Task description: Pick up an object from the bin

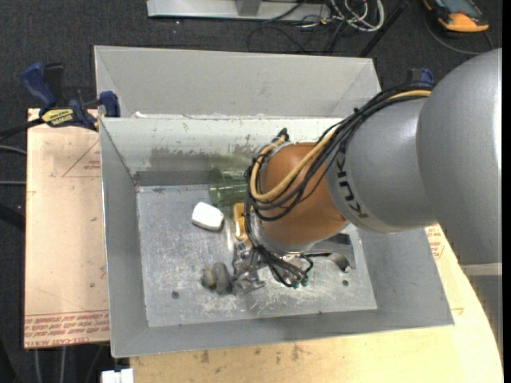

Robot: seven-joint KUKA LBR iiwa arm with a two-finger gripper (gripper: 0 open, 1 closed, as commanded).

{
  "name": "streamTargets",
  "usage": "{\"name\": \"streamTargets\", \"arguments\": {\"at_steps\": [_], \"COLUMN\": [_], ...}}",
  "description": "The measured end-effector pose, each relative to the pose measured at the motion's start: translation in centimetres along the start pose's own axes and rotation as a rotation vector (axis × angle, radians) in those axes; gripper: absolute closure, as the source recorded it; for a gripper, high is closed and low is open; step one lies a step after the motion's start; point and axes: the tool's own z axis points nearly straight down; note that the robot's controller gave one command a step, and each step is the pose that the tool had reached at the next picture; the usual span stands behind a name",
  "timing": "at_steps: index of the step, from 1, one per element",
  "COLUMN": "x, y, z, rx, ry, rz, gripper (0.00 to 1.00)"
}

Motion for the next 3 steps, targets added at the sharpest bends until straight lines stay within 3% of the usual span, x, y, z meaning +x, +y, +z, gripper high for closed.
{"name": "streamTargets", "arguments": {"at_steps": [1, 2, 3], "x": [0.0, 1.2, 2.5], "y": [0.0, -2.2, -3.1], "z": [0.0, -0.6, -0.2], "rx": [0.0, -0.003, 0.006], "ry": [0.0, -0.008, -0.004], "rz": [0.0, -0.208, -0.356], "gripper": [1.0, 1.0, 1.0]}}
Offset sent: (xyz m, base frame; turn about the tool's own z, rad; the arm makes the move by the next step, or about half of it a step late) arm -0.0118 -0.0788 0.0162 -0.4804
